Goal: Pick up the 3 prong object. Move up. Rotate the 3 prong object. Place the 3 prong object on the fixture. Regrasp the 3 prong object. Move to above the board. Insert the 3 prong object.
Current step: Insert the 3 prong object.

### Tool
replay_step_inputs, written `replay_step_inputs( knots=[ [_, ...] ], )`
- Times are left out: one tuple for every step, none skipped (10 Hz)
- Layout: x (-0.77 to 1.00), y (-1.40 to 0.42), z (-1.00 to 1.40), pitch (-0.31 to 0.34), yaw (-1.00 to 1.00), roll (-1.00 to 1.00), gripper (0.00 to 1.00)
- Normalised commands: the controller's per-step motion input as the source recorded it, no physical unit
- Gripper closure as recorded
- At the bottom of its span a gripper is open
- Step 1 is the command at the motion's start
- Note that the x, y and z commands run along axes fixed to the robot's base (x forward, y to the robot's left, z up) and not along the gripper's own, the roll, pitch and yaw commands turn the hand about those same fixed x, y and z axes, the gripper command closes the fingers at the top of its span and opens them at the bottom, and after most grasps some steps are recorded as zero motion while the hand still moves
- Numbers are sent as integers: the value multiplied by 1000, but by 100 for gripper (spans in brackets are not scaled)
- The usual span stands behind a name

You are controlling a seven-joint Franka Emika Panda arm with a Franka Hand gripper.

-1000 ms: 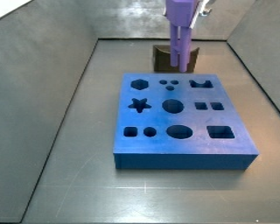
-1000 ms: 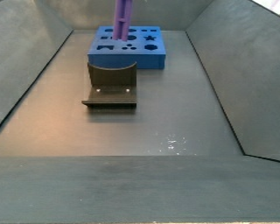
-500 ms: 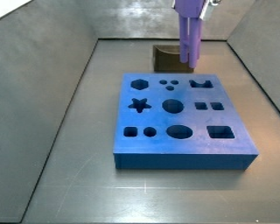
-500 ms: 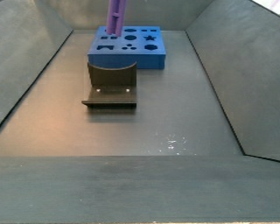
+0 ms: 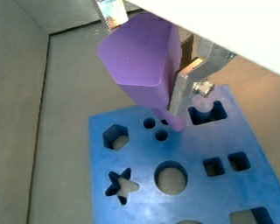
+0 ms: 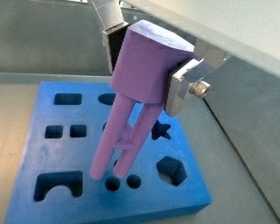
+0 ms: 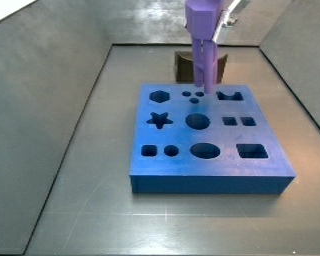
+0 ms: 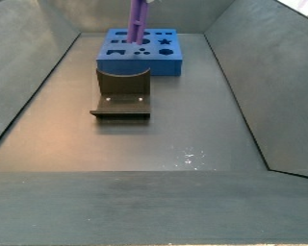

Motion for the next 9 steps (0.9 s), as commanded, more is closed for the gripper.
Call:
replay_step_inputs(
  knots=[
    [-231, -206, 0, 416, -131, -406, 100],
    [-229, -166, 0, 417, -126, -401, 100],
    [-223, 0, -126, 330, -366, -349, 100],
    [-214, 94, -317, -40, -471, -110, 100],
    [-111, 234, -260, -116, -391, -69, 100],
    [0, 260, 0, -79, -206, -134, 100],
    [0, 17, 0, 0, 0, 0, 100],
    [-46, 149, 0, 34, 0, -41, 100],
    [-106, 109, -69, 11, 0, -34, 100]
  ],
)
